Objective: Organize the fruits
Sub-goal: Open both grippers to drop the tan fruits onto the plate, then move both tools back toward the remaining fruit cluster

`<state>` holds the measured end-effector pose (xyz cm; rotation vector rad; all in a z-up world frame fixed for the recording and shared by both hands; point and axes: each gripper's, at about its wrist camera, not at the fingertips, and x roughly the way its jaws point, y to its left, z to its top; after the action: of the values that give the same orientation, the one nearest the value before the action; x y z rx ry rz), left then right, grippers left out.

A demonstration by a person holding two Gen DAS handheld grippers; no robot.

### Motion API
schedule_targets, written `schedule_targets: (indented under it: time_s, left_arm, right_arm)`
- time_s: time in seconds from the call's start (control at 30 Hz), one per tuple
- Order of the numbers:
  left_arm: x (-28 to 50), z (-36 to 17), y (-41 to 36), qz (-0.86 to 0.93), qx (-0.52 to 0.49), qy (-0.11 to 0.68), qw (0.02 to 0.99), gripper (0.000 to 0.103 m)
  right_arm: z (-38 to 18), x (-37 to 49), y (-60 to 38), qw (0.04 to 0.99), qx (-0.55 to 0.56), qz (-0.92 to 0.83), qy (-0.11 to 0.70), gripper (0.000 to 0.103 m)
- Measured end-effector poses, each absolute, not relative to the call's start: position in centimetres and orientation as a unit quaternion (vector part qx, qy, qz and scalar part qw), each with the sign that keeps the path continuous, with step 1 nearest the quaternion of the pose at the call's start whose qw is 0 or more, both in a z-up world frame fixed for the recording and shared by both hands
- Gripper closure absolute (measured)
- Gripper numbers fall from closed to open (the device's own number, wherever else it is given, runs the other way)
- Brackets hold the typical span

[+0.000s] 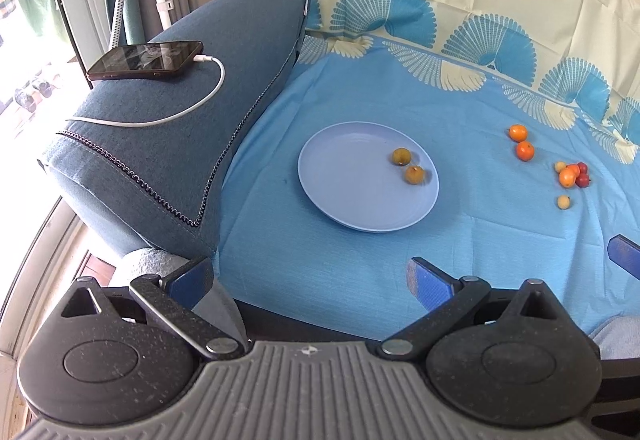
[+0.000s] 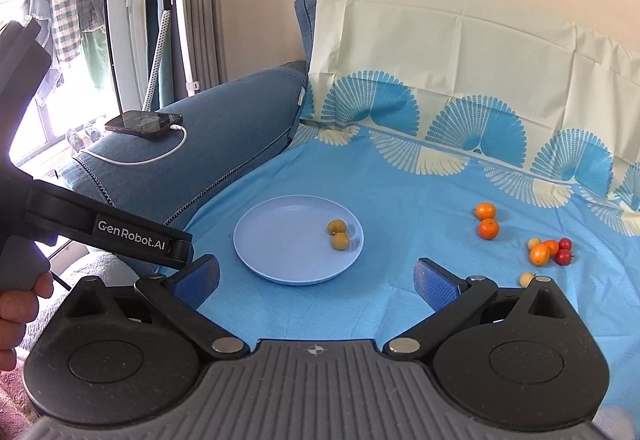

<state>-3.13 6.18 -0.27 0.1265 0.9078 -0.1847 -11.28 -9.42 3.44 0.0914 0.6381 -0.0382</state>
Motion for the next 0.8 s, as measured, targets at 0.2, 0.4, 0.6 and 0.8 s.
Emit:
schedule_targets:
  time_s: [0.2, 0.4, 0.6, 0.8]
  left_arm:
    - [-3.1, -0.4, 6.2, -0.089, 0.061, 0.439, 0.892, 0.000]
    - [-3.0, -0.6, 6.2, -0.088, 0.061, 0.442, 0.891, 0.000]
    - [-2.9, -0.9, 6.1, -0.087, 0.063, 0.446, 0.889, 0.000]
    - [-2.5, -1.3, 5.8, -0.086, 0.068, 0.451, 0.886, 0.000]
  right_arm:
    - [3.3, -11.2, -9.2, 0.948, 0.046, -0.020, 0.316, 0.001]
    - [3.2, -11.1, -9.2, 0.947, 0.047, -0.019, 0.319, 0.001]
    - [2.9, -10.7, -9.1, 0.945, 0.051, -0.019, 0.323, 0.001]
    - [2.4, -10.4, -9.2, 0.943, 0.057, -0.017, 0.327, 0.001]
